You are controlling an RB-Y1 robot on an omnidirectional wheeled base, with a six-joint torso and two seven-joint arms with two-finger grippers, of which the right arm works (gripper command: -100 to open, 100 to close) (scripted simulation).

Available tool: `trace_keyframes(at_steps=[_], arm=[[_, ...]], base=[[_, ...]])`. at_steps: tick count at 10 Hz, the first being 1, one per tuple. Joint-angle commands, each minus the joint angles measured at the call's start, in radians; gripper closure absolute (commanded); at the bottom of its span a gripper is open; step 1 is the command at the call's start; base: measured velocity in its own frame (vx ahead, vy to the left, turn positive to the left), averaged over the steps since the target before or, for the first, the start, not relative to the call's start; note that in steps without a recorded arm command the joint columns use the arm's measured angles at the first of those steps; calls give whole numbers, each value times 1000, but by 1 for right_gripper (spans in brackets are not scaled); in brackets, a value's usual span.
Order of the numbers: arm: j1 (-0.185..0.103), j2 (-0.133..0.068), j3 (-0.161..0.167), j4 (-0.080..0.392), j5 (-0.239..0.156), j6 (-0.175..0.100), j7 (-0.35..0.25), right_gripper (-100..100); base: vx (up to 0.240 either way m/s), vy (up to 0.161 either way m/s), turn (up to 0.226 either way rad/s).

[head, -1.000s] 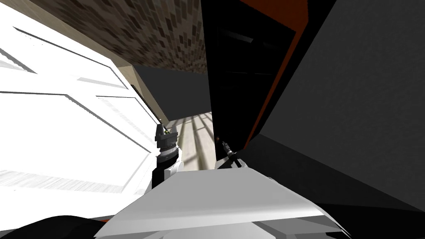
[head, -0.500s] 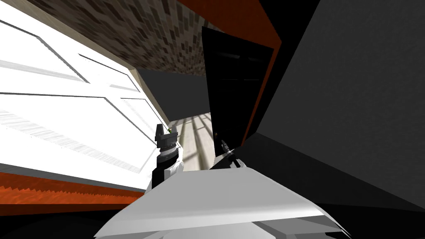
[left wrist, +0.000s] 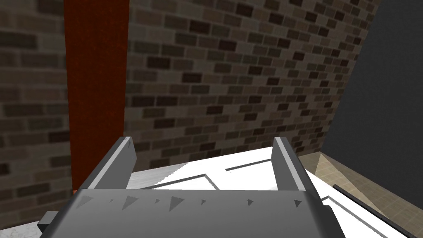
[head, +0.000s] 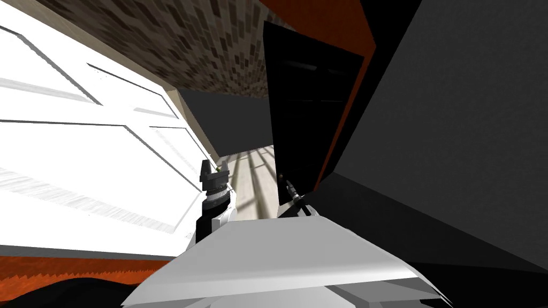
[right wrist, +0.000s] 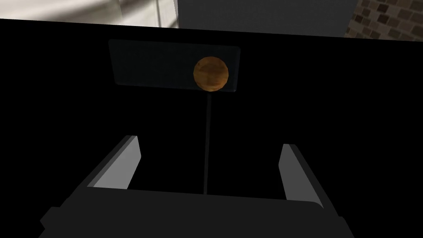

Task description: Push the door open

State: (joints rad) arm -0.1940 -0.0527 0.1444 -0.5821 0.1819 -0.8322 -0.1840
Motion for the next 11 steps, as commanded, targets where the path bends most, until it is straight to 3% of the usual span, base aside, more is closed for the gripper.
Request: trace_keyframes(at_steps=[1, 7, 8, 9, 11], arm=[[0, -1, -3, 1, -2, -1, 4, -100], [-1, 22, -15, 6, -9, -8, 17, -100], [-3, 18, -15, 11, -8, -10, 17, -100], [-3, 18, -15, 11, -8, -10, 17, 100], [-3, 18, -15, 11, -8, -10, 17, 100]], base=[[201, 83, 29], [186, 55, 22], [79, 21, -12], [-20, -2, 9], [-23, -7, 7]])
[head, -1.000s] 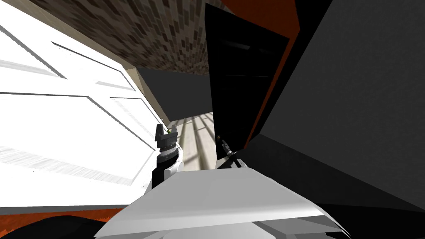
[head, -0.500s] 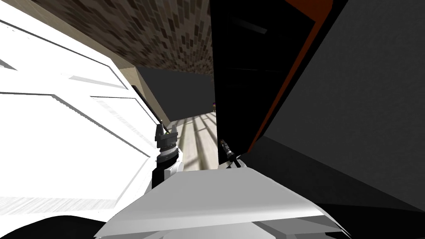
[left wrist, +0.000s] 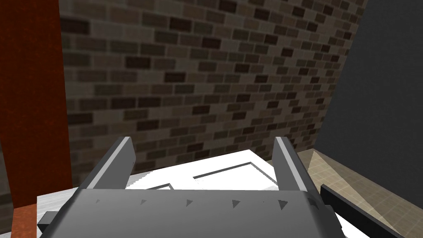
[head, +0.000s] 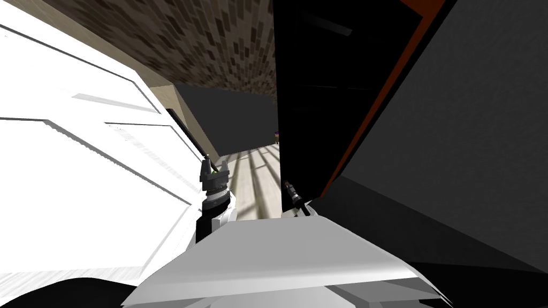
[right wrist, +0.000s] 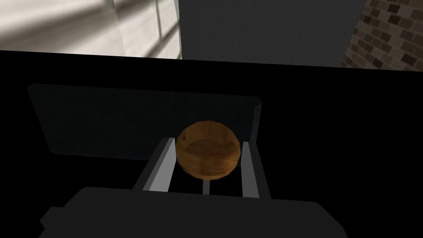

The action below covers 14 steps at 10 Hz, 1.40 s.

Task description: Push the door open

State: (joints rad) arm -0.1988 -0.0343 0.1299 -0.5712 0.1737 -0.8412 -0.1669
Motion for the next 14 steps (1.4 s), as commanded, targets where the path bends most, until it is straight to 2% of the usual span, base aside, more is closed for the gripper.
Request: trace_keyframes(at_steps=[1, 3, 4, 5, 10, 11, 12, 13, 14], arm=[[1, 0, 0, 0, 0, -1, -1, 100], [1, 0, 0, 0, 0, -1, -1, 100], [2, -12, -14, 2, -9, 2, 7, 100], [2, -12, -14, 2, -9, 2, 7, 100], [1, -37, -59, 4, -38, 7, 28, 100], [1, -37, -59, 4, -38, 7, 28, 100], [1, -45, -81, 5, -52, 9, 38, 100], [1, -47, -86, 5, -56, 9, 40, 100], [5, -37, -81, -6, -54, 18, 38, -100]], base=[[-9, -3, -2], [-3, 0, -1], [98, 55, -22], [124, 55, -43], [160, 94, -42], [154, 61, -19], [149, 51, -109], [180, 86, -94], [-108, 78, -73]])
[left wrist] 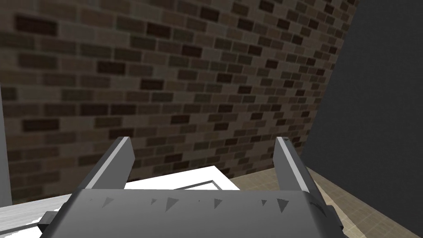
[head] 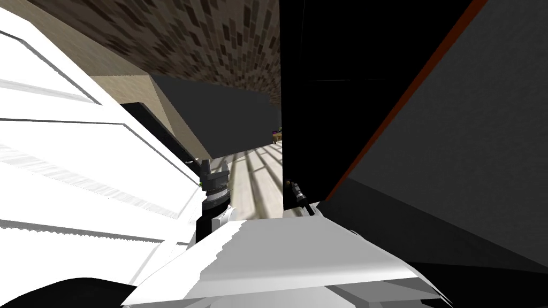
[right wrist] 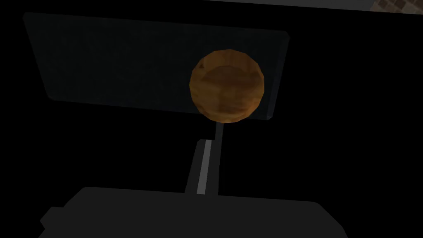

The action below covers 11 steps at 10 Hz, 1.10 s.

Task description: Push the door open

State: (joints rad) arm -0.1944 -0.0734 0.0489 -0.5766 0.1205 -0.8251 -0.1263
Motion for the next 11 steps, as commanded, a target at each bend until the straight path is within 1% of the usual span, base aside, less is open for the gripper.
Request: trace_keyframes(at_steps=[1, 2, 5, 6, 7, 9, 11], arm=[[1, 2, -1, -1, -2, 3, -3, -100], [2, 5, -2, -3, -4, 4, -4, -100], [3, 20, -7, -10, -12, 10, -8, -100], [3, 17, -7, -7, -10, 9, -7, -100], [6, 11, -10, -6, -12, 2, -4, -100], [8, 9, -12, -5, -14, -3, 0, -100], [10, 10, -16, -3, -15, -12, 4, -100]], base=[[-234, 59, -59], [-227, 22, -56], [-246, 43, -67], [-102, 28, -16], [90, 29, 33], [158, 50, 18], [215, 38, 28]])
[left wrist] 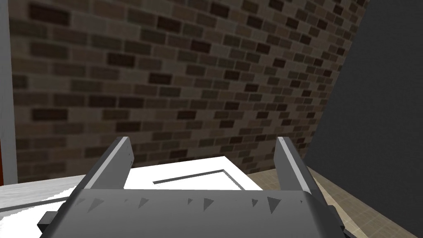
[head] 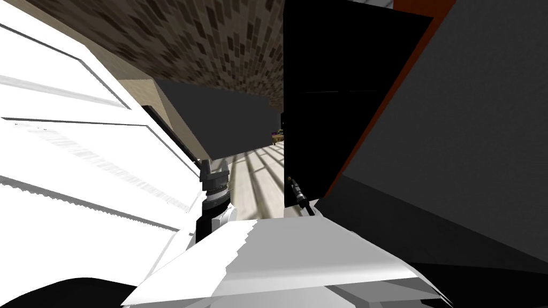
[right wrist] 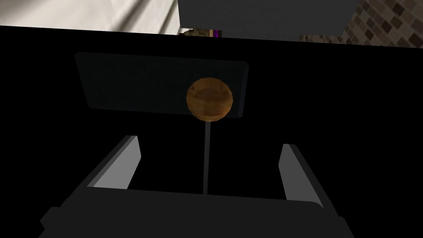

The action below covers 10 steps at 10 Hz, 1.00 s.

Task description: Push the door open

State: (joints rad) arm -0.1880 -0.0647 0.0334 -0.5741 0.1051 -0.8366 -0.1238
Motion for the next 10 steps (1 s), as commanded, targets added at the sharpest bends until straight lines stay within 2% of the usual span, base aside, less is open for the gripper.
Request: trace_keyframes(at_steps=[1, 4, 5, 6, 10], arm=[[6, 3, -3, -4, -1, -5, 5, -100], [10, 16, -8, -1, -4, -18, 12, -100], [9, 13, -8, 3, -4, -17, 11, -100], [9, 13, -8, 3, -4, -17, 11, 100], [9, 13, -8, 3, -4, -17, 11, 100]], base=[[198, 28, 17], [192, 35, 23], [73, 16, -9], [-16, -1, 8], [-15, -4, 2]])
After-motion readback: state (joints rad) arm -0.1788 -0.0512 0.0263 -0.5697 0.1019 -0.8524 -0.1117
